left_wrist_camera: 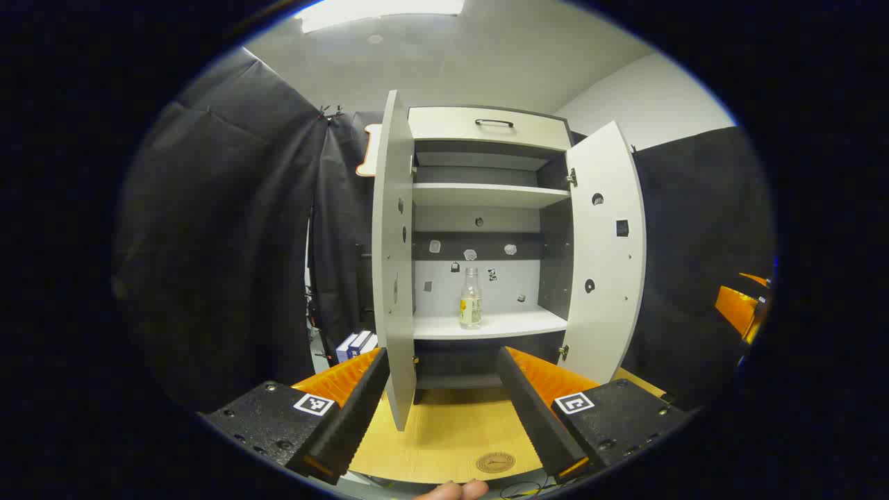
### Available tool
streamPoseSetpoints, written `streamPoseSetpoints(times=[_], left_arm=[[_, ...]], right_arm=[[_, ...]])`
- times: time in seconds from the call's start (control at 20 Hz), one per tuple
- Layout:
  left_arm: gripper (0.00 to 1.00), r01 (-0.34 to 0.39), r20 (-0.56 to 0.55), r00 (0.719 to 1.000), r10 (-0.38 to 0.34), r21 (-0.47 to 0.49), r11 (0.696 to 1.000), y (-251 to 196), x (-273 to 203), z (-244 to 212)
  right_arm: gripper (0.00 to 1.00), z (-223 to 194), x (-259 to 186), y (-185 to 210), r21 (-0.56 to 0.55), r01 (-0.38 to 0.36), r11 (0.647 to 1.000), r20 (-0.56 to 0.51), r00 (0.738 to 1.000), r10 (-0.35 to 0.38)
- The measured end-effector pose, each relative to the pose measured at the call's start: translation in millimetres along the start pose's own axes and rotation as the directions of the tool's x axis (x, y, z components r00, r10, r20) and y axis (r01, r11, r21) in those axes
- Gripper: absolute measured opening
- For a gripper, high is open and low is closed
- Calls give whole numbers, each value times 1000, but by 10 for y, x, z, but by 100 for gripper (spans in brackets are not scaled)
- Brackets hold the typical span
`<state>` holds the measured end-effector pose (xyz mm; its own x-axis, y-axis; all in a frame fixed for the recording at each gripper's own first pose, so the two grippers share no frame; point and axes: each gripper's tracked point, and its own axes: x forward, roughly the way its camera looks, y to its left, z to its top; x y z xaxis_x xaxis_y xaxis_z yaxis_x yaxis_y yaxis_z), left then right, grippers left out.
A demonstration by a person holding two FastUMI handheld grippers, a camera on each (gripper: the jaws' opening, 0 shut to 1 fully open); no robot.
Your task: Grasp the bottle in the cabinet with the left hand and place it on the coaster, then close the right door with the right hand and the left door with the left hand.
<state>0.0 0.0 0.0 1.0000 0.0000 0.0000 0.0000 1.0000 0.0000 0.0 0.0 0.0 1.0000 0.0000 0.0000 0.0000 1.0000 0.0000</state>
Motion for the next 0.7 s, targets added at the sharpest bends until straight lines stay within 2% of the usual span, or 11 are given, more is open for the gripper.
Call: streamPoseSetpoints(times=[0.25, 0.45, 0.7], left_arm=[[99, 42, 33, 999, -40, -48, 998, -215, 11, 153], [99, 63, 23, 998, -62, -25, 998, -334, 186, 137], [99, 66, 63, 996, -65, -19, 998, -402, 525, 261]], right_arm=[[98, -31, 18, -52, -16, 28, 999, -15, 999, -28], [99, 79, 73, 18, -38, -2, 999, 7, 1000, 2], [98, 150, 257, 28, -25, 6, 1000, 6, 1000, -6]])
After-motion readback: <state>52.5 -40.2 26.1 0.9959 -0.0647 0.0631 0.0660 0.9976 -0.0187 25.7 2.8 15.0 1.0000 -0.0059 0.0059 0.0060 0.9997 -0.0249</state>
